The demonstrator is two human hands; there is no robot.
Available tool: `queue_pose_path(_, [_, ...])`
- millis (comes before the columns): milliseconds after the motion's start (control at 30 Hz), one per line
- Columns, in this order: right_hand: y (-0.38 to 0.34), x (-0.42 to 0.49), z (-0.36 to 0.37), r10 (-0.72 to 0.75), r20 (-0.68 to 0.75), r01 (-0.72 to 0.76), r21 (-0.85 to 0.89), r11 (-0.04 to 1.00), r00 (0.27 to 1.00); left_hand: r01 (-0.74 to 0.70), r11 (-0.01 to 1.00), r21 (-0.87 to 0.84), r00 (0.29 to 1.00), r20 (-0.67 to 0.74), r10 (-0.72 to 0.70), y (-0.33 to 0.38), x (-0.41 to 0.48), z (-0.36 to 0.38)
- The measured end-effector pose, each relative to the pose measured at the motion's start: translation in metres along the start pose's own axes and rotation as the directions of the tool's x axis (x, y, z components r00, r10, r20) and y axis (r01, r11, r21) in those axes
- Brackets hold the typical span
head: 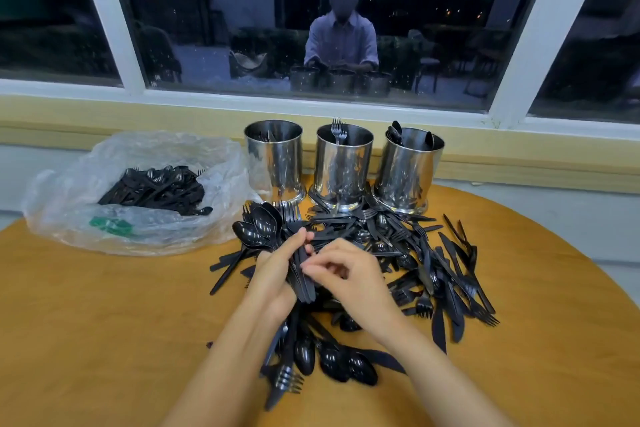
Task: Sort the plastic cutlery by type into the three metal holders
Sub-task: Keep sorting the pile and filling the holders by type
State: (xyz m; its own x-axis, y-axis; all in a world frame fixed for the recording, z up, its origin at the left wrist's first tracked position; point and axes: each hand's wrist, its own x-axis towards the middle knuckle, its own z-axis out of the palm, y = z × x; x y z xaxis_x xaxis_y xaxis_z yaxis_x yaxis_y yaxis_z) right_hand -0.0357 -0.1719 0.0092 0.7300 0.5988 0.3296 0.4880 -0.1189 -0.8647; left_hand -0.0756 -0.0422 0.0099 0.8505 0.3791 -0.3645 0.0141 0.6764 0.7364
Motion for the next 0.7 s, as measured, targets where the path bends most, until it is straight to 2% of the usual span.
queue_pose_path(67, [-0.003,0.015,-0.012,0.061,-0.097,-0.052,0.094,0.994,0.993,-0.039,0.997,0.065,0.994,0.109,0.032,0.01,-0.004,-0.002])
queue_pose_path(133, [-0.008,0.032,-0.025,0.189,-0.107,-0.168,0.179,0.969,0.976,-0.046,0.995,0.086,0.968,0.25,0.024,0.019,-0.01,-0.002])
queue_pose_path(233, [-0.015,0.057,-0.033,0.297,0.082,-0.308,0.266,0.913,0.951,-0.059,0.986,0.155,0.927,0.375,-0.003,0.029,-0.013,-0.002])
queue_pose_path(367, [-0.032,0.085,-0.033,0.268,0.318,-0.393,0.442,0.807,0.909,-0.084,0.969,0.232,0.859,0.51,-0.047,0.037,-0.011,0.0])
queue_pose_path(467, [-0.04,0.098,-0.033,0.258,0.402,-0.429,0.427,0.796,0.879,-0.082,0.977,0.195,0.826,0.562,-0.043,0.04,-0.01,0.004])
queue_pose_path(700, [-0.036,0.103,-0.022,0.238,0.281,-0.334,0.37,0.867,0.93,-0.253,0.873,0.417,0.822,0.568,-0.033,0.047,-0.012,0.003])
